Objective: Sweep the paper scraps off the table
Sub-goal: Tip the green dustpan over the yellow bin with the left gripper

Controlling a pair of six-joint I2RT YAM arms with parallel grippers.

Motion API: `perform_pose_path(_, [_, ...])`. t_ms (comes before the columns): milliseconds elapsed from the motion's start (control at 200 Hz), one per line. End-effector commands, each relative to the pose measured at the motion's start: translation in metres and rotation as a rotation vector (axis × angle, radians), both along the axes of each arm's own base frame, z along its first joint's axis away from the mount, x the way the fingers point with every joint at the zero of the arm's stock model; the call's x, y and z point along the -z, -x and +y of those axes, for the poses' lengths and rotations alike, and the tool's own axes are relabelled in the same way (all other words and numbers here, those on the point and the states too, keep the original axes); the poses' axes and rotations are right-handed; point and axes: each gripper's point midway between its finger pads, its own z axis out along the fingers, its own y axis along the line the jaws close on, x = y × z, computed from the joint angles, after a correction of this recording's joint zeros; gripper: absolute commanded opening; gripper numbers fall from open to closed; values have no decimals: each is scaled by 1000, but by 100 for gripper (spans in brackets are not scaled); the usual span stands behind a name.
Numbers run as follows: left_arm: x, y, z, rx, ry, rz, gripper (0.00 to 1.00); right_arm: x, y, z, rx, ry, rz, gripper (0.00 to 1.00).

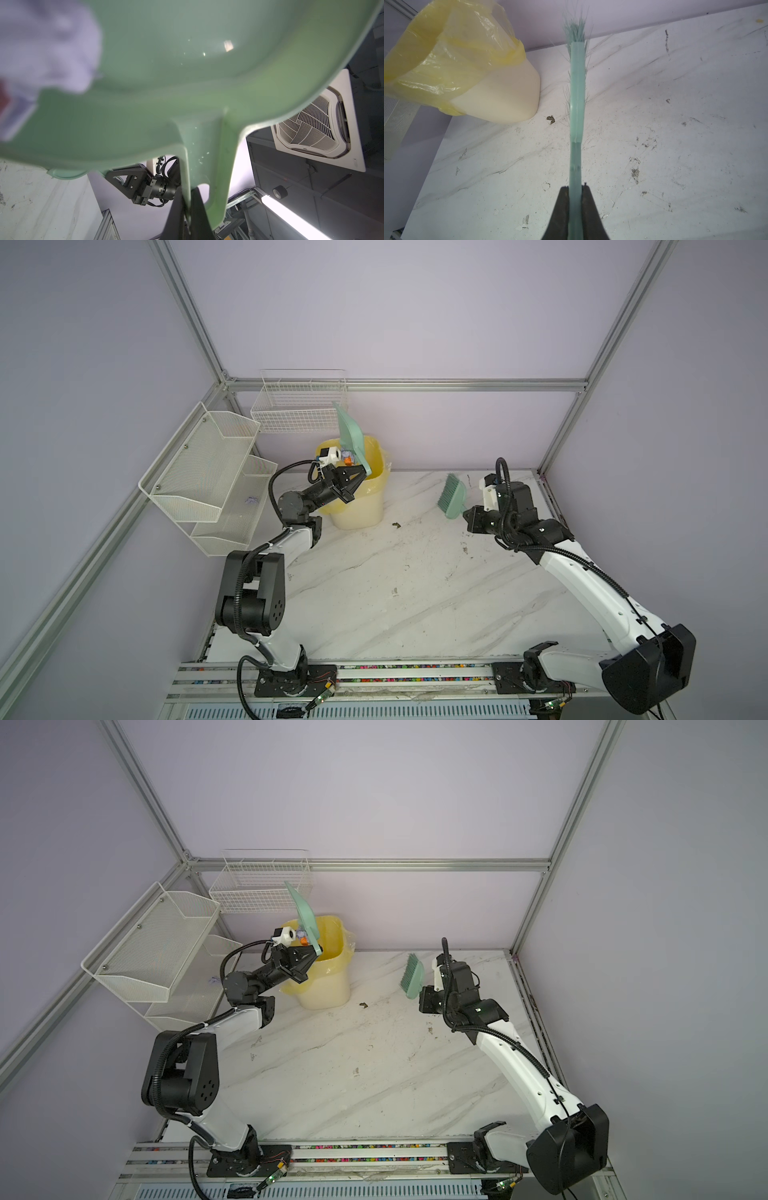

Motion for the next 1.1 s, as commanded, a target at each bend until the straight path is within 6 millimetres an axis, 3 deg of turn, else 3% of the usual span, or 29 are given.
perform_pose_path(0, [25,-1,7,83,84,241,0,-24,-5,-2,21,-24,-60,0])
perform_pose_path(105, [17,4,2,94,45,172,0,-20,-5,-1,18,-20,-48,0])
perform_pose_path(495, [-5,18,-5,117,-1,72,0,-33,-7,8,8,-98,-64,0])
perform_pose_path(675, [-4,20,-8,103,-44,88,0,-29,-8,12,5,-129,-43,0])
perform_pose_path(845, [18,11,-12,26,-263,139,0,-26,-9,15,11,-154,-31,0])
perform_pose_path(1015, [10,20,-14,-56,-481,90,0,-23,-12,18,12,-180,7,0])
perform_pose_path(1095, [17,27,-22,-64,-555,97,0,-24,-15,18,5,-200,10,0])
